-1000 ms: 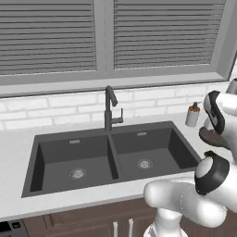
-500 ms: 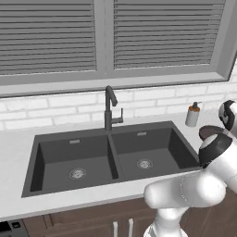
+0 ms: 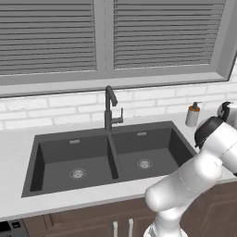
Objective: Pick the pan and sponge and place them into the sink. Then turn on the water.
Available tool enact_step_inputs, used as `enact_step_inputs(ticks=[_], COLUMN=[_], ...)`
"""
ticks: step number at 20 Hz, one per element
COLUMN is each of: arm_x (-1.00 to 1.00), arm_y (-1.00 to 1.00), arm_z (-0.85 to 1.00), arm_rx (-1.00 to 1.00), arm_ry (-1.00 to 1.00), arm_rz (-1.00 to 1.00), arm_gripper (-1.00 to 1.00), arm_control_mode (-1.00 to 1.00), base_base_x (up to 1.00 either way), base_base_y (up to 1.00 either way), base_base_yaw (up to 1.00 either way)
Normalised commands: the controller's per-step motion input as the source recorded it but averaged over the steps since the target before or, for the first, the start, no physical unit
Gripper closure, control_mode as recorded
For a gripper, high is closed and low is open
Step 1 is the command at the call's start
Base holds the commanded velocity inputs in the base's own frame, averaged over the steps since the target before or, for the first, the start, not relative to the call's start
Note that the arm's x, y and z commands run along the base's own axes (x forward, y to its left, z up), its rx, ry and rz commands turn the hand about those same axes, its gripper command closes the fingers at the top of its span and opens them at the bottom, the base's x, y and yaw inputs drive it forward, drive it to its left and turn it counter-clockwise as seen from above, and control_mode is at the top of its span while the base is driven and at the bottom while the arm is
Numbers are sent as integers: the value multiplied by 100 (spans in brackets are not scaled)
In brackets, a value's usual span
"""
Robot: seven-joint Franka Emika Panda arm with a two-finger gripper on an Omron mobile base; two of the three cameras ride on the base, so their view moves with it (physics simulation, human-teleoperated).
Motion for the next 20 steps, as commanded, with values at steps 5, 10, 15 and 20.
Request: enact_step_inputs(ticks=[5, 10, 15, 20], arm_x=[30, 17, 13, 20], arm_y=[-25, -30, -27, -30], arm_z=[-34, -35, -36, -24], arm_rx=[0, 0, 1, 8], arm_ry=[6, 2, 0, 0], arm_rz=[0, 0, 0, 1], arm_gripper=[-100, -100, -100, -100], arm_control_mode=[-100, -100, -100, -100], base_base_x=[0, 0, 0, 0], base_base_y=[0, 0, 0, 0], base_base_yaw=[0, 0, 0, 0])
